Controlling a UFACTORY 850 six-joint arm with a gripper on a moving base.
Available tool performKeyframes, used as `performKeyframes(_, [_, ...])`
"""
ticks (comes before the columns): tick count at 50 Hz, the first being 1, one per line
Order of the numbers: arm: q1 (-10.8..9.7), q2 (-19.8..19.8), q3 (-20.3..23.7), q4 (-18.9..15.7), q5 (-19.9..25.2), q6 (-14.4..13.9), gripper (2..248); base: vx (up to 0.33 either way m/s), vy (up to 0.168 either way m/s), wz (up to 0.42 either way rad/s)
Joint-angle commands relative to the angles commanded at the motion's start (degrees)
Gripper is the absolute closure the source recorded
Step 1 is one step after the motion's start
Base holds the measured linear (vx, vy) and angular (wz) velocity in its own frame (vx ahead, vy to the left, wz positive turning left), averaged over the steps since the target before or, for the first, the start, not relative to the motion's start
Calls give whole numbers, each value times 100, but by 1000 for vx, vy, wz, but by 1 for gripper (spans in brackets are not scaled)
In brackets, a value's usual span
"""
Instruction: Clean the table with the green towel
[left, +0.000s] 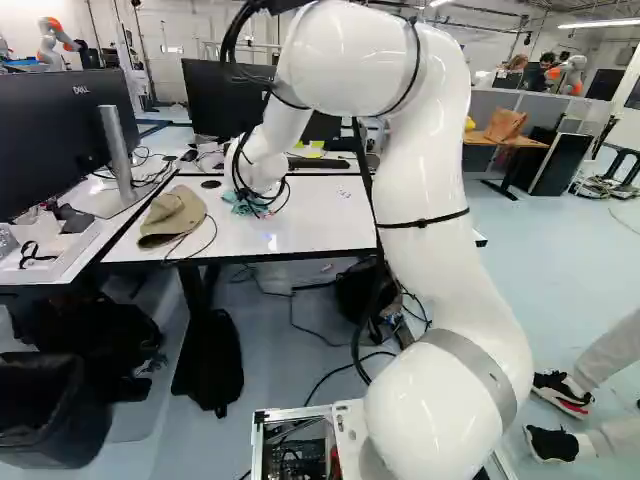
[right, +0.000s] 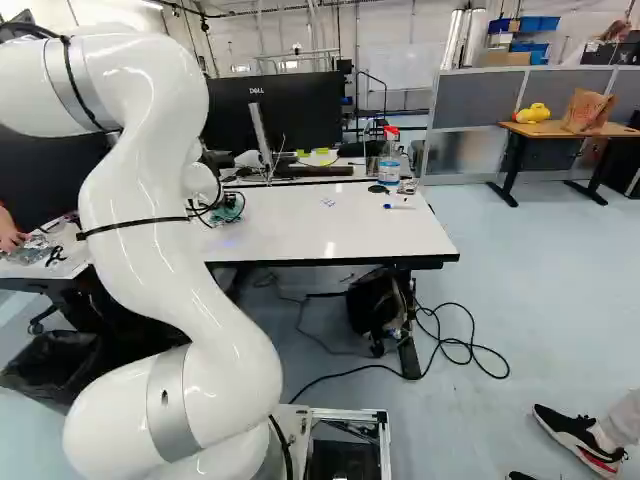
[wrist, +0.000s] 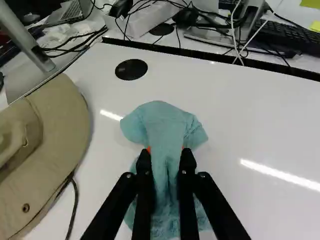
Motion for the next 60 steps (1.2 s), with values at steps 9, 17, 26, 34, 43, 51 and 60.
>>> performKeyframes(9, [-86, 145, 195, 0, 0, 0, 197, 0, 0, 0])
performKeyframes(17, [-198, 221, 296, 0, 0, 0, 197, 0, 0, 0])
performKeyframes(26, [-338, 251, 336, 0, 0, 0, 197, 0, 0, 0])
performKeyframes(34, [-453, 176, 236, 0, 0, 0, 197, 0, 0, 0])
performKeyframes(43, [-517, -4, -4, 0, 0, 0, 197, 0, 0, 0])
performKeyframes(51, [-512, -199, -268, 0, 0, 0, 197, 0, 0, 0])
performKeyframes(60, [-480, -334, -452, 0, 0, 0, 197, 0, 0, 0])
